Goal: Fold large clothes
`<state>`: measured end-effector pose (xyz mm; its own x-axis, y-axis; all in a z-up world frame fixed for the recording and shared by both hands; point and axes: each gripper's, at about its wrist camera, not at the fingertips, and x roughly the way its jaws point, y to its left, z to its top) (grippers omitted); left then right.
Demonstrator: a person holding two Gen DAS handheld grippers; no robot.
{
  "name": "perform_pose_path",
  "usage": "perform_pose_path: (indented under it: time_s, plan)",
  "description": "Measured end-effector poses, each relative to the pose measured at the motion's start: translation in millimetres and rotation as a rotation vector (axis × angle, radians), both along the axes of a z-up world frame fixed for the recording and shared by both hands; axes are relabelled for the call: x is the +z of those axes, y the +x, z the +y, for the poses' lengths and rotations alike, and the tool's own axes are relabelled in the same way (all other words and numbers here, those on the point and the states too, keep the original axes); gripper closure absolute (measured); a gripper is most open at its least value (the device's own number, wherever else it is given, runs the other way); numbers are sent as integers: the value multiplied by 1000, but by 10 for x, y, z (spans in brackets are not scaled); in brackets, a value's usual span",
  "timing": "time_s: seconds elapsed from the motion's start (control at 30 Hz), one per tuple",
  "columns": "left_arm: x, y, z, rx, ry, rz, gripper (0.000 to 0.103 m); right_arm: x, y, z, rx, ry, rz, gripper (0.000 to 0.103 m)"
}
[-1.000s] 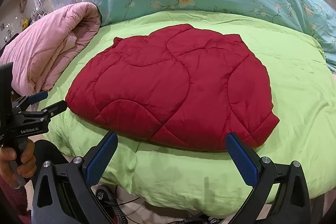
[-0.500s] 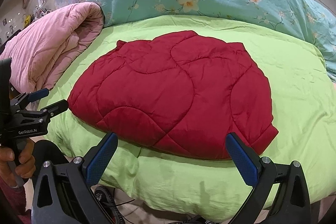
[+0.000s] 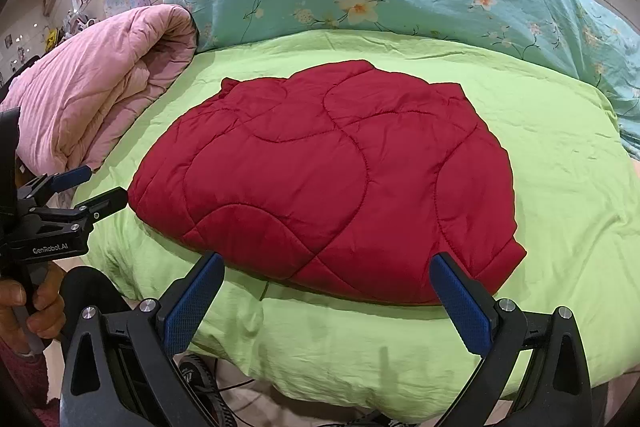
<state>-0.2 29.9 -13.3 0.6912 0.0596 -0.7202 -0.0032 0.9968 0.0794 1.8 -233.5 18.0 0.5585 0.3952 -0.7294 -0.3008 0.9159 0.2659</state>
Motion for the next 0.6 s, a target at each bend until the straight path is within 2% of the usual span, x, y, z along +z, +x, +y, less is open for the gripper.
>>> perform_pose_path:
  time_s: [0.6]
  plan:
    - [-16,13,4,-7,0,11,0,8,-3,-8,1,-2,0,0]
